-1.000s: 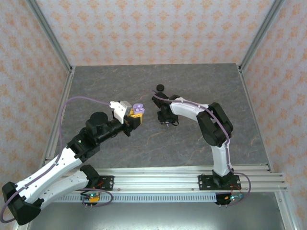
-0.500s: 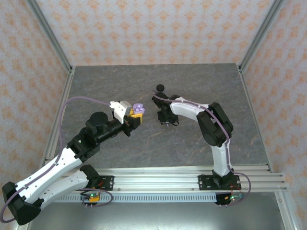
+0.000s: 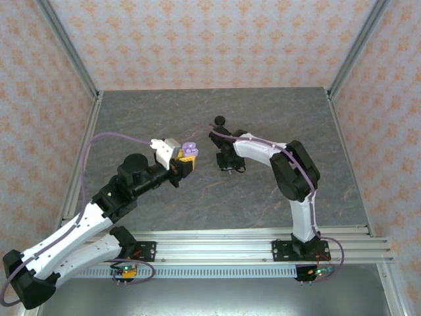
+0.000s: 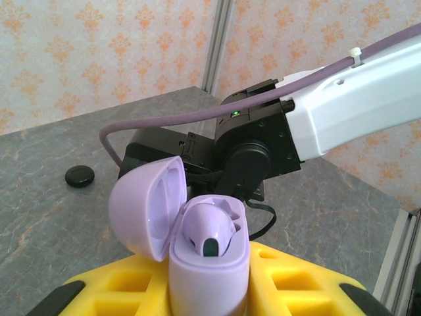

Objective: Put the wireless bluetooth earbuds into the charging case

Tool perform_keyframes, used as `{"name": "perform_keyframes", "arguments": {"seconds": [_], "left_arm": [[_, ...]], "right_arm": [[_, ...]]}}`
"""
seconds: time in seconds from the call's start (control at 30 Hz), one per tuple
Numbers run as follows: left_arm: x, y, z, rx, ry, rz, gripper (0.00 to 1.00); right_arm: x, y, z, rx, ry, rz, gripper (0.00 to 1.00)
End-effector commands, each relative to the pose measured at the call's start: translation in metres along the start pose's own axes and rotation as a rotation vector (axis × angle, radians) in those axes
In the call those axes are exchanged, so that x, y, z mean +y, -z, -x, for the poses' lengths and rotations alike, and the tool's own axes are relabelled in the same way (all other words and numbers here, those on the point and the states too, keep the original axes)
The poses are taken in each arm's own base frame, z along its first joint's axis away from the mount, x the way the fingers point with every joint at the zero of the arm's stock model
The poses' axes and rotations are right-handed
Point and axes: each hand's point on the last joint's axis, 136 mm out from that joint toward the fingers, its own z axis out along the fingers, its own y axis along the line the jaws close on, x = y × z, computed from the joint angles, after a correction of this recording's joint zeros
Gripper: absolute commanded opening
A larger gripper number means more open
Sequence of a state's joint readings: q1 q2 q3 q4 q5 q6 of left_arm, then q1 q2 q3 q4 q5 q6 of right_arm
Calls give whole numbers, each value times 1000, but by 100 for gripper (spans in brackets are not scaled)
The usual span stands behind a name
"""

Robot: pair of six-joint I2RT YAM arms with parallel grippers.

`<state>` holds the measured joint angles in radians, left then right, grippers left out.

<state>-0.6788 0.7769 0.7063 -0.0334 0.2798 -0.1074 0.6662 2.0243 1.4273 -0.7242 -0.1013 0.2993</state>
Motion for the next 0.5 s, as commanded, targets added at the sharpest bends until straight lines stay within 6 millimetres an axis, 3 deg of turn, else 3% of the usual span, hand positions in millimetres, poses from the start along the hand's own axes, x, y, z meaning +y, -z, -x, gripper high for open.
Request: {"name": "perform_keyframes", "arguments": {"seconds": [0.0, 0.47], "left_arm": [[-2, 5, 16, -56, 9, -5, 27], [-2, 4, 16, -55, 7, -4, 27]], "right_arm": [[-7, 11, -11, 52, 8, -19, 30], [-6, -2, -7, 46, -1, -32, 25]]}}
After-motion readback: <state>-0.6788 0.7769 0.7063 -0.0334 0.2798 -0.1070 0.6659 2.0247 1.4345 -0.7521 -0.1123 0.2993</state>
